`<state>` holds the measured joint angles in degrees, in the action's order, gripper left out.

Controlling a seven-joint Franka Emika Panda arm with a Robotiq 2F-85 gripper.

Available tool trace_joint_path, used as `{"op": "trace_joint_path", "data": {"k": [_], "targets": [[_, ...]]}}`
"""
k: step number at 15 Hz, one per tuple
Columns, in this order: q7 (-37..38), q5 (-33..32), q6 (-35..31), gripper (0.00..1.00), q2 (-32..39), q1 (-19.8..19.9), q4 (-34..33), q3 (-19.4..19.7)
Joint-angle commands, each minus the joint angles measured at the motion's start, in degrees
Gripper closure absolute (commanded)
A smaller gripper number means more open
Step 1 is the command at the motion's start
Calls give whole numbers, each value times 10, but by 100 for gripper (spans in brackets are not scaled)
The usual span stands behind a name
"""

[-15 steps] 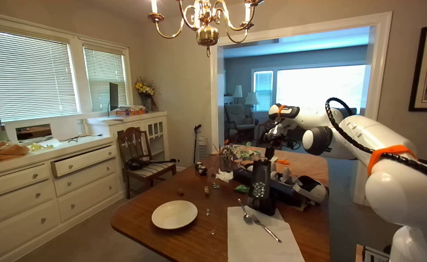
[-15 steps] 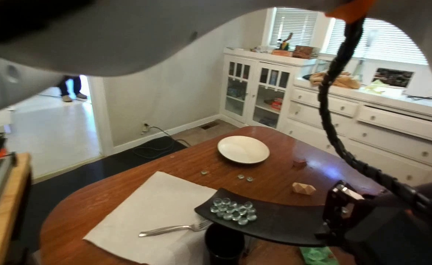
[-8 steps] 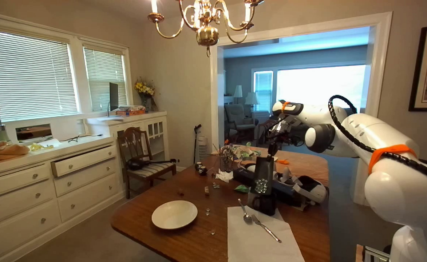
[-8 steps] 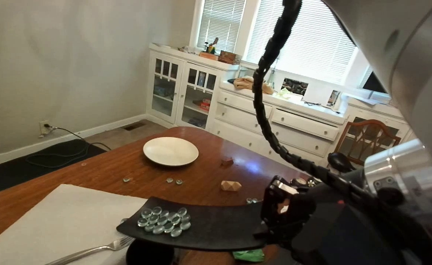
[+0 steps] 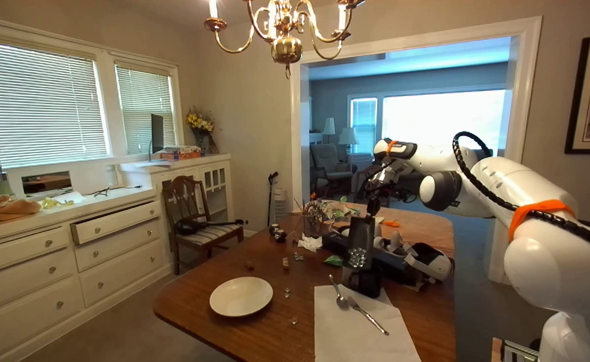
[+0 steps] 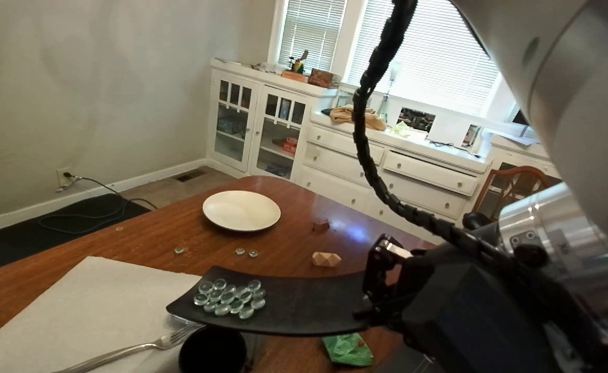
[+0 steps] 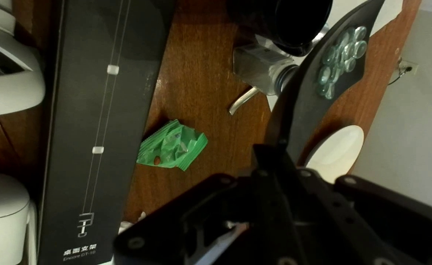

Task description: Put the glass marbles in the black mug cup

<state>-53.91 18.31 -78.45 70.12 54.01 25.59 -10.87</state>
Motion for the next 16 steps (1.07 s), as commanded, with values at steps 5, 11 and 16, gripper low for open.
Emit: {"op": "trace_joint_path", "data": {"k": [5, 11, 16], "targets": [[-23, -7, 15, 98, -2, -14, 1, 3], [-109, -23, 61, 98, -17, -22, 0, 7], [-150, -41, 54, 98, -30, -32, -1, 24]]}}
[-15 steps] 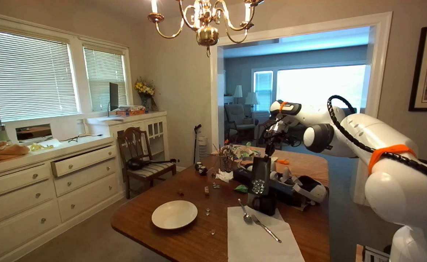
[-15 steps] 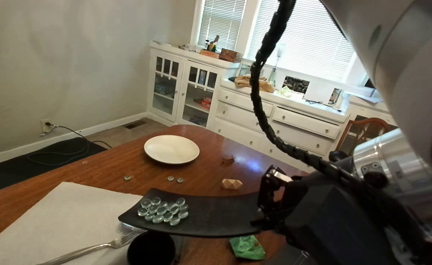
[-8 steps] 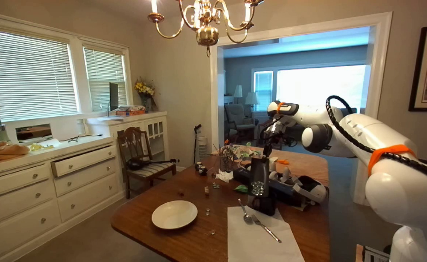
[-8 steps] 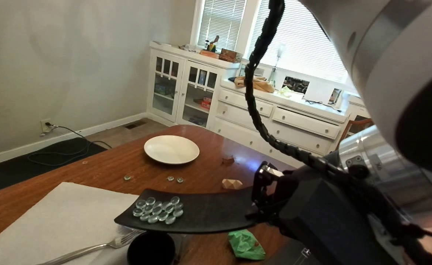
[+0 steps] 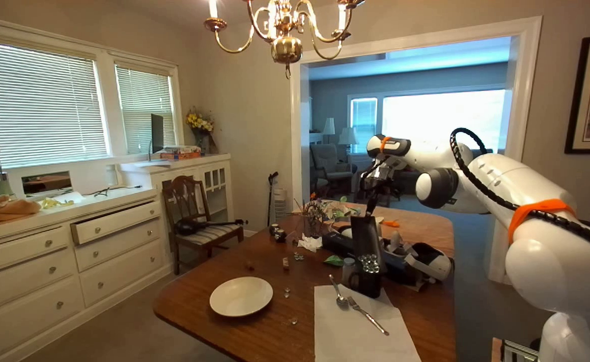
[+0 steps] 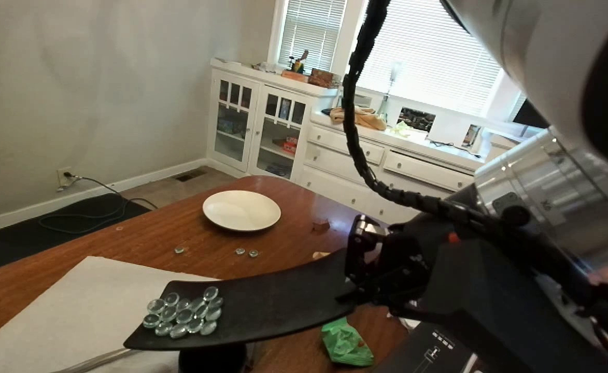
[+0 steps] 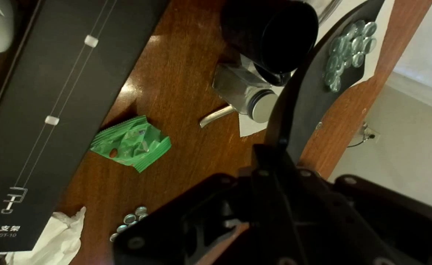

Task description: Put the glass marbles in the black mug cup

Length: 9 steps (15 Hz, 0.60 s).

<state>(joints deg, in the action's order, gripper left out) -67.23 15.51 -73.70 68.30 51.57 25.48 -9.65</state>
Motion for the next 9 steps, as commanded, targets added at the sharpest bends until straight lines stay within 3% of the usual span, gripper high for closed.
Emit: {"op": "trace_joint_path", "data": {"k": [1, 9], "targets": [[-8, -9, -4, 98, -11, -8, 0, 14], [8, -3, -19, 98, -3, -13, 1, 18]]}}
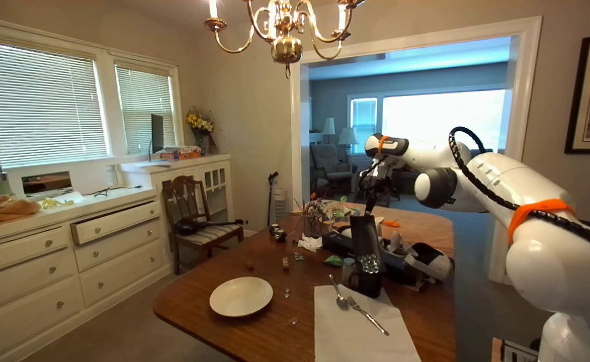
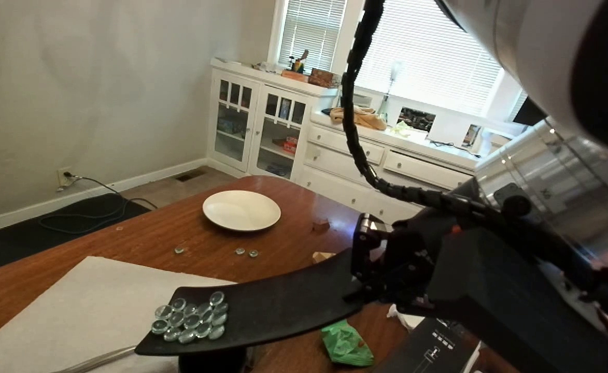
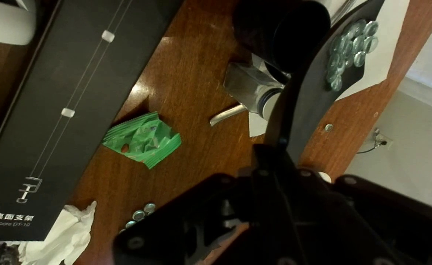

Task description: Put the glass marbles in the black mug cup

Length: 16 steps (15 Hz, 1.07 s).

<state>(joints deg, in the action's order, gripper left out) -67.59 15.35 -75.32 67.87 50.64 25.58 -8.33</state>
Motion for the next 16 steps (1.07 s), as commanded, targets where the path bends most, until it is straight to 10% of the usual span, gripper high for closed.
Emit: {"op": "trace_joint_path", "data": {"k": [1, 16], "targets": [[14, 0, -3, 98, 2, -3, 0, 4], [71, 6, -63, 98, 4, 13, 1, 2]]}}
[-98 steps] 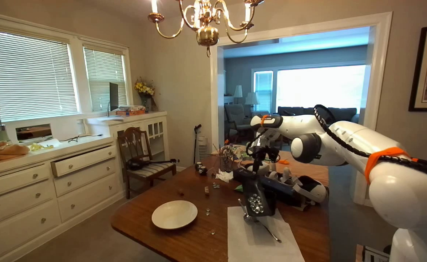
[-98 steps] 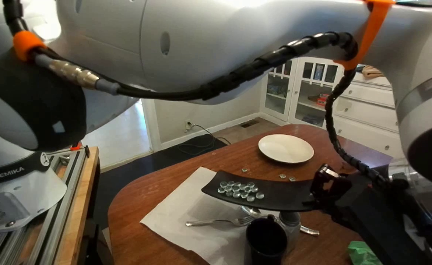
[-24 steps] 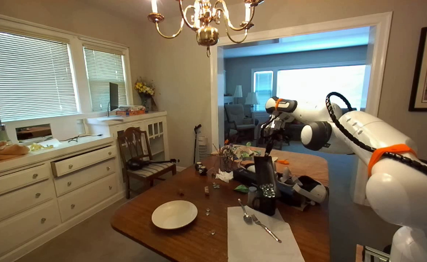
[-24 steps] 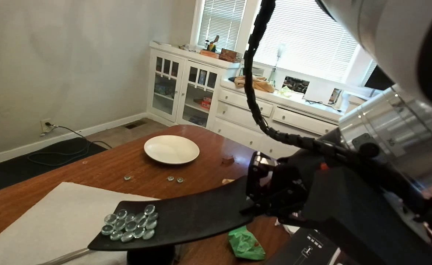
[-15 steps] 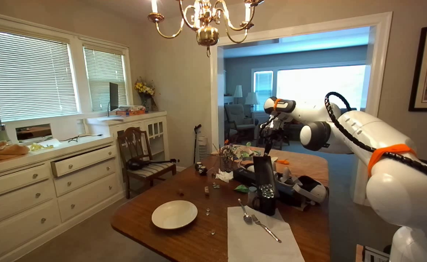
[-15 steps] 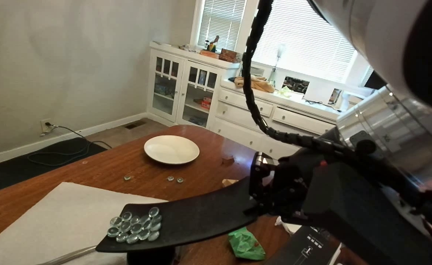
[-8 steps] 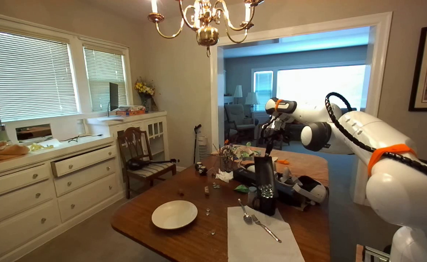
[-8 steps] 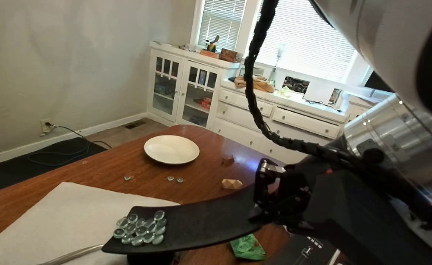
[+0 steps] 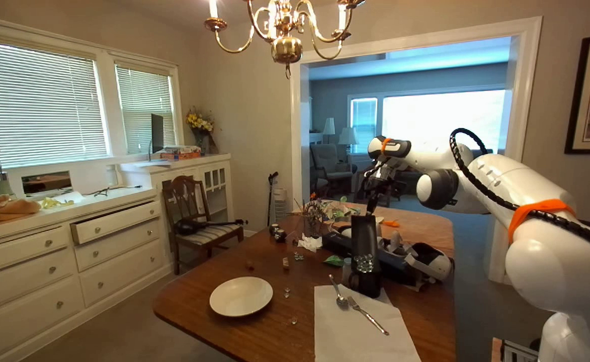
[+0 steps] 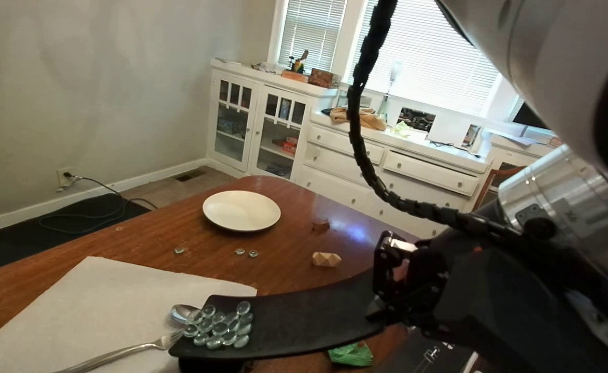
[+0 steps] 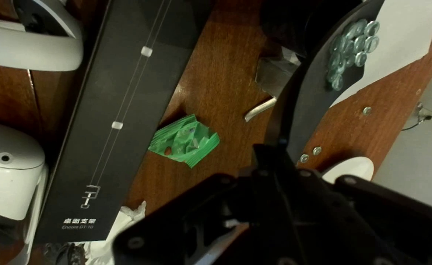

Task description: Put the glass marbles in the black mug cup

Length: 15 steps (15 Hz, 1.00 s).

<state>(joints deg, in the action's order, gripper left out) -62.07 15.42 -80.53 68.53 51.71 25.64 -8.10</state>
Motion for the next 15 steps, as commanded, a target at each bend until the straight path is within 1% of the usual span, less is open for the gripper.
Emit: {"op": "trace_joint_path", "data": {"k": [1, 15], "targets": [[18, 4, -15, 98, -2, 4, 0, 0], [32, -7, -46, 98, -7, 6, -1, 11]]}}
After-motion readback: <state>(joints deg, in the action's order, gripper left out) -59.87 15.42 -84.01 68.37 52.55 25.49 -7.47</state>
